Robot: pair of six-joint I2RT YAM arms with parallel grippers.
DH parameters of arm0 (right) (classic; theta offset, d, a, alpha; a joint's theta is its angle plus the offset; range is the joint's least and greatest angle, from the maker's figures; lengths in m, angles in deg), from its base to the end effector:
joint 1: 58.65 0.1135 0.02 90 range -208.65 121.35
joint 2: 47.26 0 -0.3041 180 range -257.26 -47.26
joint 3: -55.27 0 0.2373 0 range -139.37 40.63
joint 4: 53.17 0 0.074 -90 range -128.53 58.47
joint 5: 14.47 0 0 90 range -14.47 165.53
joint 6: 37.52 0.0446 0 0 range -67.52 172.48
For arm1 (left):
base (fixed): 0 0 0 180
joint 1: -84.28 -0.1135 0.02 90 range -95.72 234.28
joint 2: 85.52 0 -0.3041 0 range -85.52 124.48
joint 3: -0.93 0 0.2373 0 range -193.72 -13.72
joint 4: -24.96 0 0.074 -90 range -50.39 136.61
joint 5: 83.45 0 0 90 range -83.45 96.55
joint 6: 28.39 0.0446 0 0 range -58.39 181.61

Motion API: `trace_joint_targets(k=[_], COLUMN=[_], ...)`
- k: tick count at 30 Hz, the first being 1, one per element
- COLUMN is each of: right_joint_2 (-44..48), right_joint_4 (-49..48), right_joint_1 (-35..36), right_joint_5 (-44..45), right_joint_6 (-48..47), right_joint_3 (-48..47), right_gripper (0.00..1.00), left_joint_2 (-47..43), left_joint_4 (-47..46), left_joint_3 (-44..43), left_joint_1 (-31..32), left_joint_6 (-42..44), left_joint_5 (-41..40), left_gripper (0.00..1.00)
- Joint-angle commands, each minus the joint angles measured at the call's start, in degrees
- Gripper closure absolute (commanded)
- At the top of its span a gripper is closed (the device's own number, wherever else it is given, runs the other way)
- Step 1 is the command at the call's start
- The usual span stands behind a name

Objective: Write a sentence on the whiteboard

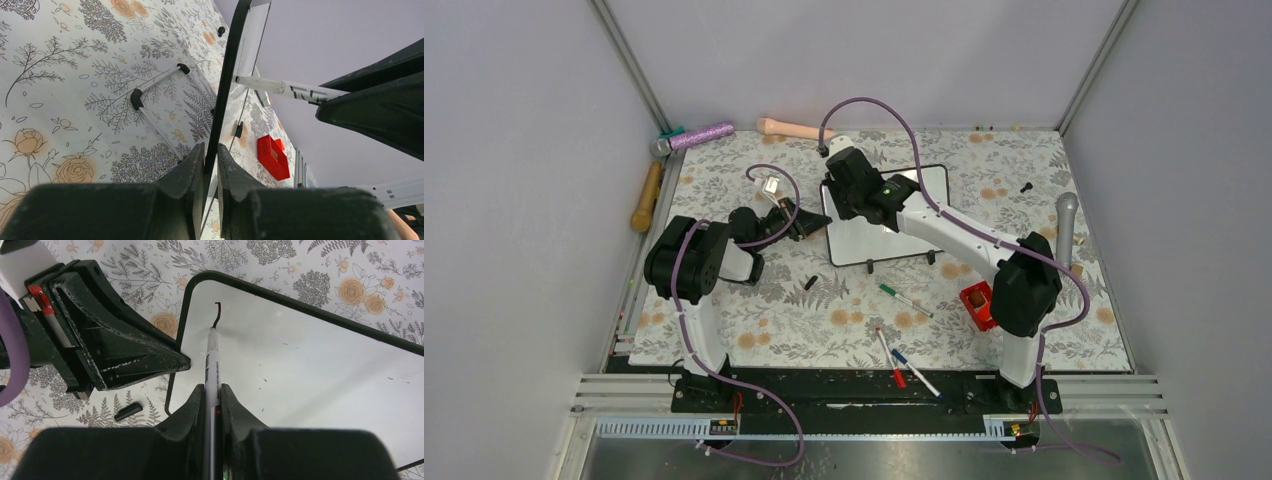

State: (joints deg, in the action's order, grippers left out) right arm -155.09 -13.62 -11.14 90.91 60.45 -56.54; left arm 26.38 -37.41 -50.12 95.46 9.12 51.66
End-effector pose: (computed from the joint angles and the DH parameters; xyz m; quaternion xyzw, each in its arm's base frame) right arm 0.3093 0.3202 0.3514 -0.2405 0.8501 0.1056 0.4565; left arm 0.3416 -0.0997 0.1912 0.0299 0.6998 -0.5763 0.4209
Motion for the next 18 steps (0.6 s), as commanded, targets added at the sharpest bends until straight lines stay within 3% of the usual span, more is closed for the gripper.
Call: trace_joint_targets(k=[1, 18], right_joint_2=[2.64, 5.3], right_joint_4=[0.22, 0.24], right_joint_1=[0.13, 0.2], right_joint_5=[0.12, -1.62], right_joint_6=[0.84, 1.72], right_joint_3=[1.63, 3.54], right_gripper=[1.0, 1.0], left_joint_2=[-1.04, -1.55], left_joint_4=[-4.25, -4.27], left_joint_3=[-0.29, 0.01], left_joint_1=[0.07, 0.07], left_joint_6=[0.38, 0.46], left_joint_5=[1.25, 1.36], left_gripper=[0.96, 0.96])
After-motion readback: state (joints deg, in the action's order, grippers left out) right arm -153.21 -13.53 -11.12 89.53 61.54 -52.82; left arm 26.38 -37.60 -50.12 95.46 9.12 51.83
